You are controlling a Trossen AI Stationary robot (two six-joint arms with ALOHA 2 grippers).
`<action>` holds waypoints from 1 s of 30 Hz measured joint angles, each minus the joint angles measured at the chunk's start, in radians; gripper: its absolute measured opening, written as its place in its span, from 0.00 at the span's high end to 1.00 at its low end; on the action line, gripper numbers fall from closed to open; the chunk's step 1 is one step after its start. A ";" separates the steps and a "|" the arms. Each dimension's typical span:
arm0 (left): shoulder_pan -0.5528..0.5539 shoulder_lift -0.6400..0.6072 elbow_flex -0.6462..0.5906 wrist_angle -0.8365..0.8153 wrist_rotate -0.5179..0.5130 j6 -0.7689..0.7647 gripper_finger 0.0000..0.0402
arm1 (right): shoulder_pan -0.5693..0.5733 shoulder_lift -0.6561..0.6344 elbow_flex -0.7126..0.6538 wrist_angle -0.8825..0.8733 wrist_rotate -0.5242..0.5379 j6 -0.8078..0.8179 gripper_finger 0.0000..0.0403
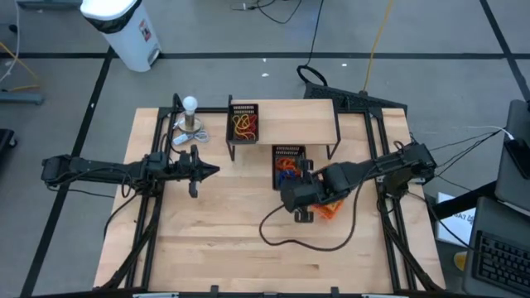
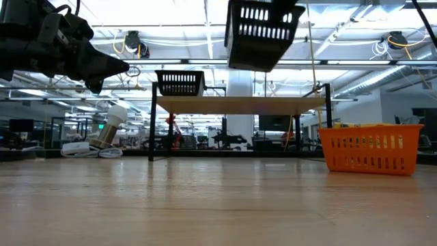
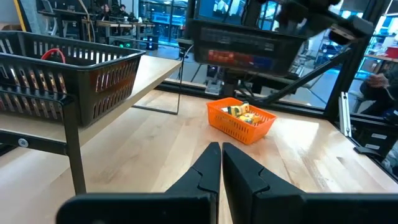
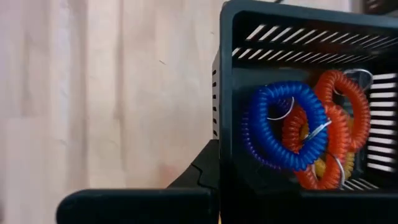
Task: Pick & Place Office Desk Supplies
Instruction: Put the right black bin filled with spring keychains on the shelf
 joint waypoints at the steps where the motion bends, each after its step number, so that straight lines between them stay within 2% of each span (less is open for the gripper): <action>1: 0.000 0.000 0.000 0.000 0.000 0.000 0.95 | -0.014 0.008 0.020 -0.022 0.000 -0.022 1.00; 12: 0.000 0.000 0.000 -0.001 0.000 0.000 0.95 | -0.199 0.025 0.053 -0.047 -0.002 -0.229 1.00; 21: 0.000 0.000 0.000 -0.001 0.000 0.004 0.95 | -0.341 0.024 0.053 0.040 -0.105 -0.431 1.00; 30: 0.000 0.000 0.000 -0.001 0.000 0.008 0.95 | -0.489 0.026 0.053 0.073 -0.125 -0.483 1.00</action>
